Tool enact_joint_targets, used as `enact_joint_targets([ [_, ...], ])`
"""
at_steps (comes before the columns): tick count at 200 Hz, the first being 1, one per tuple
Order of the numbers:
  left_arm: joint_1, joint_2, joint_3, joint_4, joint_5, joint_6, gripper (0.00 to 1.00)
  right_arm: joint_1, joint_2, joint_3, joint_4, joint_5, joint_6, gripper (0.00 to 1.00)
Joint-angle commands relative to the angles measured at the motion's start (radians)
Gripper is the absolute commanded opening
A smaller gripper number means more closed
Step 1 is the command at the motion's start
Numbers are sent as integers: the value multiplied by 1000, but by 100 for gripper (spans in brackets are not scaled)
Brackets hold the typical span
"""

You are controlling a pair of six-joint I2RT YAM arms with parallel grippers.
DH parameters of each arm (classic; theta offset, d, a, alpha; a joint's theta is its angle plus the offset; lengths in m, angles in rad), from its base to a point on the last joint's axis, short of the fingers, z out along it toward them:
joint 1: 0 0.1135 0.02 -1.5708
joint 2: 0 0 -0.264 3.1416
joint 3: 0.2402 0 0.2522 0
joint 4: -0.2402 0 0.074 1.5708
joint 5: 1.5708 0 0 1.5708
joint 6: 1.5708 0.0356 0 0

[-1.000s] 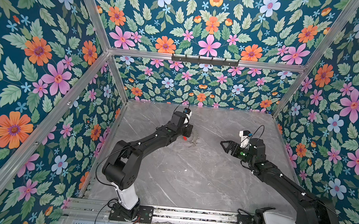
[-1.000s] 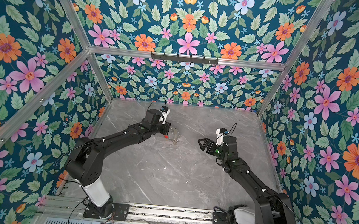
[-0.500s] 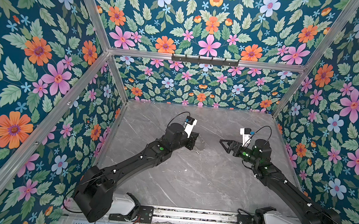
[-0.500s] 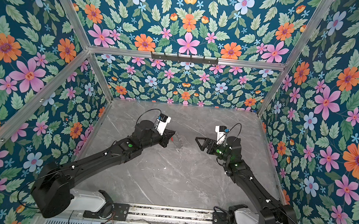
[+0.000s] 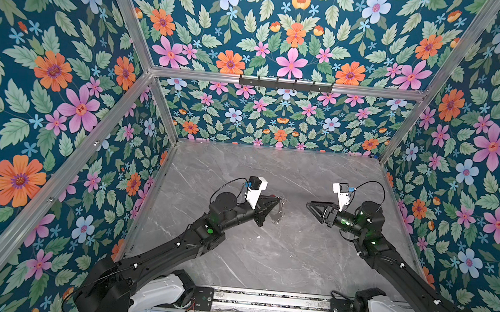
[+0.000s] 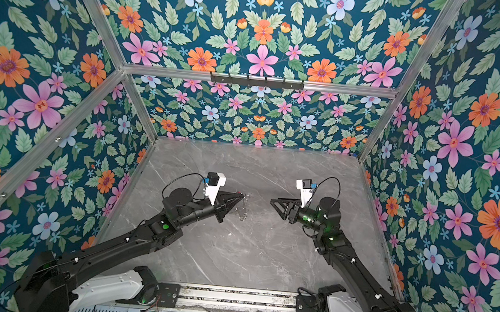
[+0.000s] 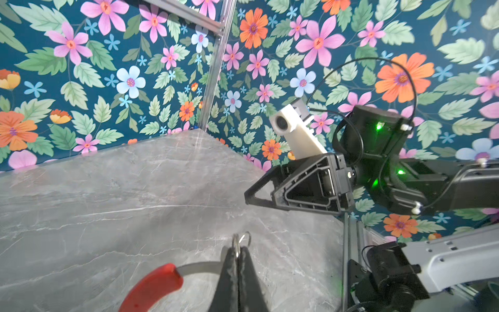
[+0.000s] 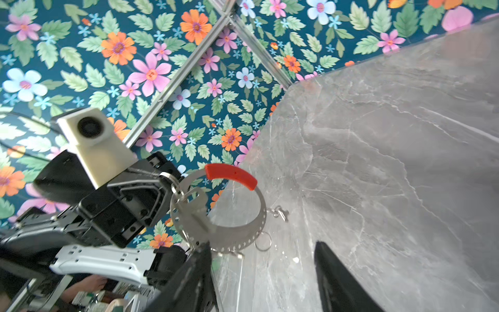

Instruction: Remove the keys from the keyring

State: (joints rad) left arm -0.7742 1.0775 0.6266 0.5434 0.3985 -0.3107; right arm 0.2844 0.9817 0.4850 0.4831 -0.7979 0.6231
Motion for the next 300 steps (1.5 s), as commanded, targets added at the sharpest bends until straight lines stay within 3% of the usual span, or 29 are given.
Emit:
enact_joint_targets([
  [1,-2,-1,11,112,108,-10,0,55,-52,1,48,-36,-95,65],
  [34,-14,24,47,117,239,-13,0,196,-105,62,-82,28,-232,63],
  [95,-38,1,61,98,330,-25,0,197,-204,78,-113,37,-234,56],
  [137,-53,-10,76,60,358,-19,0,199,-220,114,-122,-12,-220,48],
  [204,-60,-22,104,-30,389,32,0,201,-225,146,-130,-80,-208,43],
  [300,-61,-30,143,-112,446,82,0,275,-199,213,-272,-100,-306,50],
])
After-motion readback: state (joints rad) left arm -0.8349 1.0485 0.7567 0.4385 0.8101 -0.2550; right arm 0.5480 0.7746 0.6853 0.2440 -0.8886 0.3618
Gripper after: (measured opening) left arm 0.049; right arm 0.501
